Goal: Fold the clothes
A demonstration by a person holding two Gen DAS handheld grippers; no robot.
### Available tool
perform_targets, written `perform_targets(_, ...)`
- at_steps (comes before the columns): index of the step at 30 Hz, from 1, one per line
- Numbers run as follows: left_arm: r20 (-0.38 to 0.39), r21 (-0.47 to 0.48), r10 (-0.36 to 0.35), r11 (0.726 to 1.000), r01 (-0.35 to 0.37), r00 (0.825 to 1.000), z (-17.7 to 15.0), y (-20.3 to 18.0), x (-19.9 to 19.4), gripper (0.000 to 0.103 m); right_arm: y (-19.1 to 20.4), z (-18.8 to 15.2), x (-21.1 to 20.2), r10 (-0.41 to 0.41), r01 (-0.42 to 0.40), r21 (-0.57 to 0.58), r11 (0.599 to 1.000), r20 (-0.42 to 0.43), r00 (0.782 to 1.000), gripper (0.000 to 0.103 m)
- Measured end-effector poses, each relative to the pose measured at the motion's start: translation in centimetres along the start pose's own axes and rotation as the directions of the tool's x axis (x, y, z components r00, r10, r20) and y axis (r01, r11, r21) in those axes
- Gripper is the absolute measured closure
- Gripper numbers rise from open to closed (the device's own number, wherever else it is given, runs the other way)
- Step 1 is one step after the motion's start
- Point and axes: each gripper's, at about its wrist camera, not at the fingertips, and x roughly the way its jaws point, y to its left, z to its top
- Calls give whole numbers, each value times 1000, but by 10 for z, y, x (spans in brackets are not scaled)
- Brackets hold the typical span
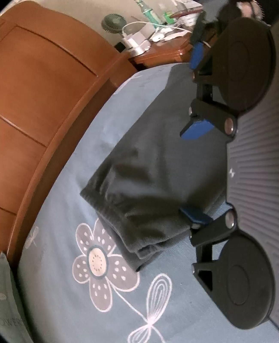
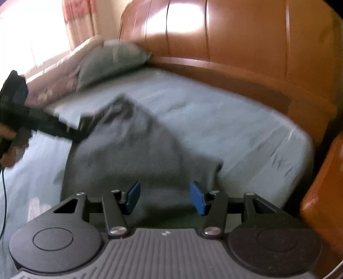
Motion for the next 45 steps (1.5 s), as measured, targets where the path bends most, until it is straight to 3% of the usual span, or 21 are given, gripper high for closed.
perform_targets(1, 8, 3, 9, 1000, -9, 1000, 4, -2, 4, 32, -1, 5, -3, -14, 14, -6, 1000, 31, 999, 32)
perform_targets(3, 24, 10, 26, 1000, -26, 999, 11, -7, 12, 31, -5, 11, 1, -35, 35, -11, 999, 42, 999, 31)
perform_targets(6, 49, 20, 51, 998, -52, 998, 22, -14, 25, 23, -9, 12, 23, -69, 69, -5, 998, -11, 998, 31)
perform_targets(10, 66, 6, 88, 996, -89, 994, 34, -16, 42, 23, -14, -2, 35, -75, 76, 23, 997, -66, 995, 28)
perform_targets(13, 91, -27, 57, 998, -55, 994, 30, -9, 30, 22, -16, -4, 16, -61, 64, 54, 997, -54, 997, 27)
perform_targets(15, 115, 5, 76, 997, -77, 991, 23, -14, 14, 20, -7, 3, 6, -27, 28, 41, 999, -20, 999, 23)
perform_targets(18, 165, 8, 118, 993, -121, 979, 7, -13, -4, 4, 7, 8, 5, 14, -14, 7, 1000, -3, 1000, 10)
perform_targets(20, 119, -19, 144, 990, -142, 982, 0, -5, -3, 4, 14, 5, 14, 21, -22, -14, 1000, -25, 999, 4)
perform_targets(23, 151, 23, 177, 983, -182, 973, -11, -16, -21, 5, 23, 2, 21, 11, -13, -44, 999, -52, 999, 1)
perform_targets(25, 180, 55, 198, 976, -210, 964, -18, -24, -35, 5, 27, 3, 17, -9, 6, -62, 998, -52, 999, 1)
perform_targets(30, 255, 130, 243, 951, -282, 936, -36, -46, -69, 3, 50, 15, -15, -9, 29, -176, 984, 113, 994, 0)
perform_targets(33, 303, 161, 273, 930, -331, 913, -48, -57, -87, 2, 51, 10, 0, 59, -47, -195, 980, 60, 996, 0)
perform_targets(37, 347, 152, 362, 889, -433, 865, -78, -62, -104, 2, 19, -8, 34, -27, 20, -85, 996, -78, 997, 1)
perform_targets(40, 352, 156, 397, 868, -471, 848, -105, -64, -114, 2, 7, -4, 18, -22, 22, 0, 1000, -41, 999, 2)
perform_targets(43, 369, 135, 424, 856, -499, 827, -130, -68, -122, 1, 19, 3, 5, 19, -18, -57, 998, 15, 1000, 0)
perform_targets(45, 385, 105, 433, 857, -505, 815, -145, -72, -127, 1, 23, 3, 14, 25, -26, -89, 996, -18, 1000, 0)
